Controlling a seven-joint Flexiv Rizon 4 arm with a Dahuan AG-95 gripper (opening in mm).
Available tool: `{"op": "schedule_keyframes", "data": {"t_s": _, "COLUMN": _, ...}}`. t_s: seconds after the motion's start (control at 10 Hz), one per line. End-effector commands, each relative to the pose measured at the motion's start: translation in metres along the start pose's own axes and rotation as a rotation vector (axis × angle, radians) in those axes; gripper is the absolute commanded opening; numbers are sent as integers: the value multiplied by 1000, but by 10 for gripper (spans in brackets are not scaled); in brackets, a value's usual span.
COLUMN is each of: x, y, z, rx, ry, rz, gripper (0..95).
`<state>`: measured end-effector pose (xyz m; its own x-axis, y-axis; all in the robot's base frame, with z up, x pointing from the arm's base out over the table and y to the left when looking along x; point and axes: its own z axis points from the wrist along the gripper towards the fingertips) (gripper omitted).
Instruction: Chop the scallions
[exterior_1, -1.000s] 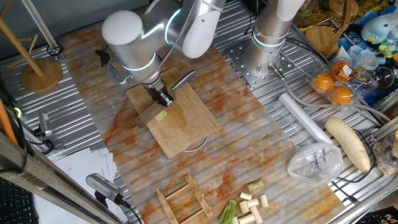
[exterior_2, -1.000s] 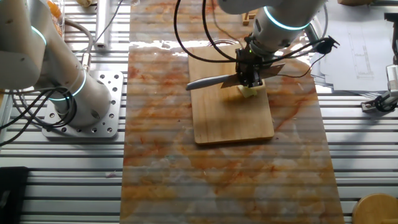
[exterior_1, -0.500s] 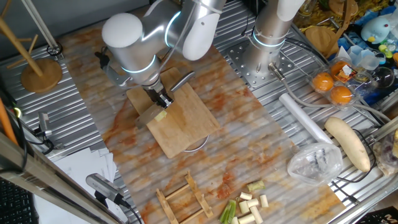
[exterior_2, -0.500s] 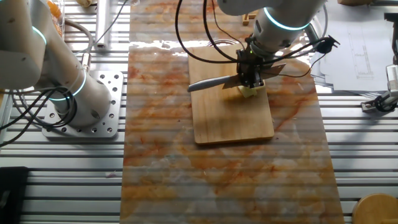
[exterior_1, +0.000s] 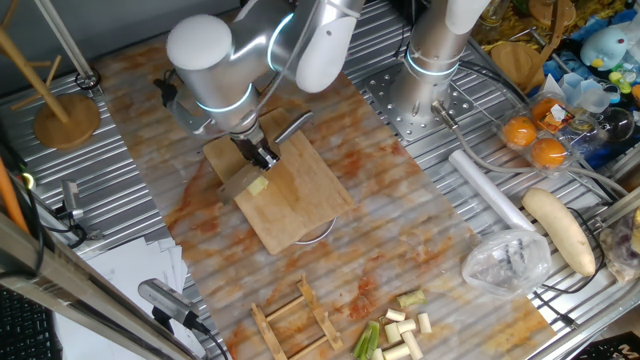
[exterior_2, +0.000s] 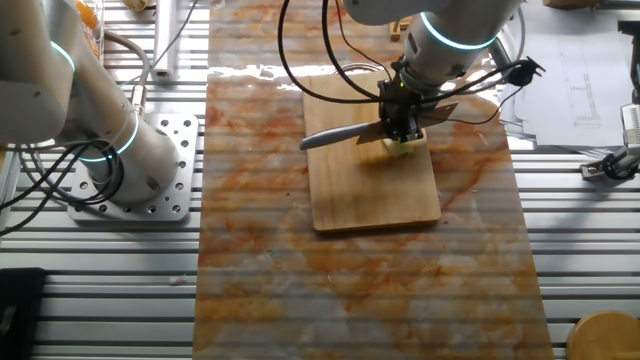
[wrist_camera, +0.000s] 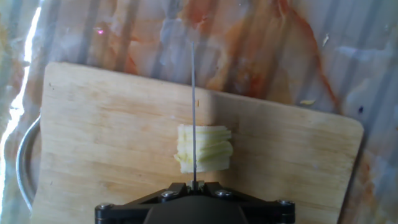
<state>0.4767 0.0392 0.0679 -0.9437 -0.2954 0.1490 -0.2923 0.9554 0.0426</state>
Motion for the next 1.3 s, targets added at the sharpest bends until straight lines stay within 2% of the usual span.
{"op": "schedule_keyframes", "data": {"t_s": 0.1, "x": -4, "y": -6, "z": 9, "rx": 2, "ry": -13, "rz": -4, "gripper": 0}}
{"op": "schedule_keyframes", "data": {"t_s": 0.2, "x": -8, "y": -10, "z": 19, "rx": 8, "ry": -35, "rz": -10, "gripper": 0}}
{"op": "schedule_keyframes", "data": {"t_s": 0.3, "x": -8, "y": -10, "z": 19, "rx": -12, "ry": -79, "rz": 3, "gripper": 0}}
{"op": "schedule_keyframes", "data": {"t_s": 0.4, "x": -8, "y": -10, "z": 19, "rx": -26, "ry": -105, "rz": 29, "gripper": 0}}
{"op": "schedule_keyframes", "data": {"t_s": 0.5, "x": -8, "y": -10, "z": 19, "rx": -10, "ry": -108, "rz": 51, "gripper": 0}}
{"op": "schedule_keyframes", "data": {"t_s": 0.6, "x": -8, "y": -10, "z": 19, "rx": 16, "ry": -102, "rz": 42, "gripper": 0}}
{"op": "schedule_keyframes", "data": {"t_s": 0.7, "x": -8, "y": -10, "z": 19, "rx": 18, "ry": -99, "rz": 33, "gripper": 0}}
{"op": "schedule_keyframes", "data": {"t_s": 0.8, "x": -7, "y": -9, "z": 15, "rx": 18, "ry": -82, "rz": 28, "gripper": 0}}
{"op": "schedule_keyframes", "data": {"t_s": 1.0, "x": -2, "y": -3, "z": -2, "rx": 7, "ry": -42, "rz": 28, "gripper": 0}}
{"op": "schedule_keyframes", "data": {"t_s": 1.3, "x": 2, "y": 1, "z": -16, "rx": 11, "ry": -40, "rz": 18, "gripper": 0}}
